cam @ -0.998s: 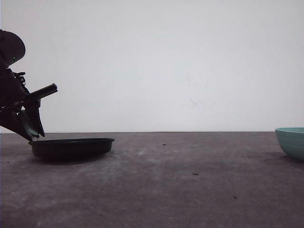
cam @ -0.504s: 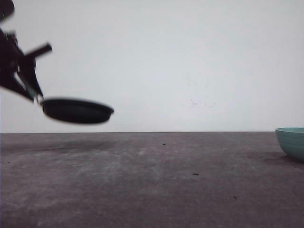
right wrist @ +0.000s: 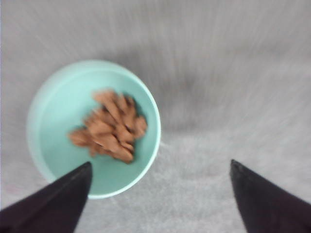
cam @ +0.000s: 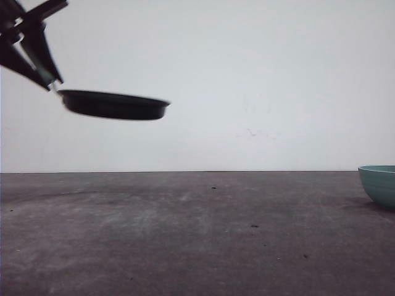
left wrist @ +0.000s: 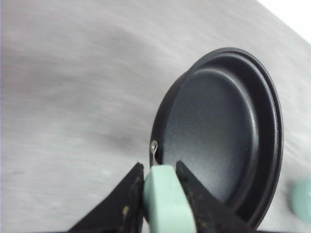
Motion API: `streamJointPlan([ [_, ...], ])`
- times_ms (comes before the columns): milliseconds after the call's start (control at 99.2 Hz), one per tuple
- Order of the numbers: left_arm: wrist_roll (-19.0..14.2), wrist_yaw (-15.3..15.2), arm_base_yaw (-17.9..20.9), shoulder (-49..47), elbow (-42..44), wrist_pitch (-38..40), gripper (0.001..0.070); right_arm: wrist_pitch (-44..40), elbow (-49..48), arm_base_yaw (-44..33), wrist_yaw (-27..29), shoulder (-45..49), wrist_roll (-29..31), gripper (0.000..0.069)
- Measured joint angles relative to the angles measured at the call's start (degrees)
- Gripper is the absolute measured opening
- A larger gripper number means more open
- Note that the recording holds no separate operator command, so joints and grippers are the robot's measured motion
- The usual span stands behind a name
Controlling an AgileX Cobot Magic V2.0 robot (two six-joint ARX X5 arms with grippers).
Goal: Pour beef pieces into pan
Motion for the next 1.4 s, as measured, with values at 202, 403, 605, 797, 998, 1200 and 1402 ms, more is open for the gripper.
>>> streamJointPlan([
  [202,0.4,0.9,-6.2,-0.3,0.0,-0.2,0.0065,3.5,0.0,0.1,-0.5,6.6,0.1,0.0341],
  [403,0.5,0.9,-10.4,-0.3,0.0,1.9,0.0065,5.3,0.0,0.1,-0.5,12.0,0.7,0.0231],
  [605,0.5,0.8,-11.5,-0.3,0.0,2.4,0.0065,7.2,0.0,0.1,-1.0,16.6,1.9,0.0202],
  [797,1.0,0.4,-11.5,-0.3,0.0,2.4,0.0065,9.4,0.0,0.5,-2.3,18.8,3.3,0.0201],
  [998,1.6,0.3,-11.5,-0.3,0.0,2.4,0.0065,10.8,0.0,1.9,-2.3,20.1,4.7,0.0176],
  [1200,1.8,0.2,-11.5,-0.3,0.0,1.9,0.0065,11.1,0.4,2.5,-5.3,20.0,4.7,0.0032],
  [1402,2.0,0.1,-11.5,-0.3,0.0,0.5,0.0065,10.1,1.0,2.8,-9.5,19.9,4.7,0.0024],
])
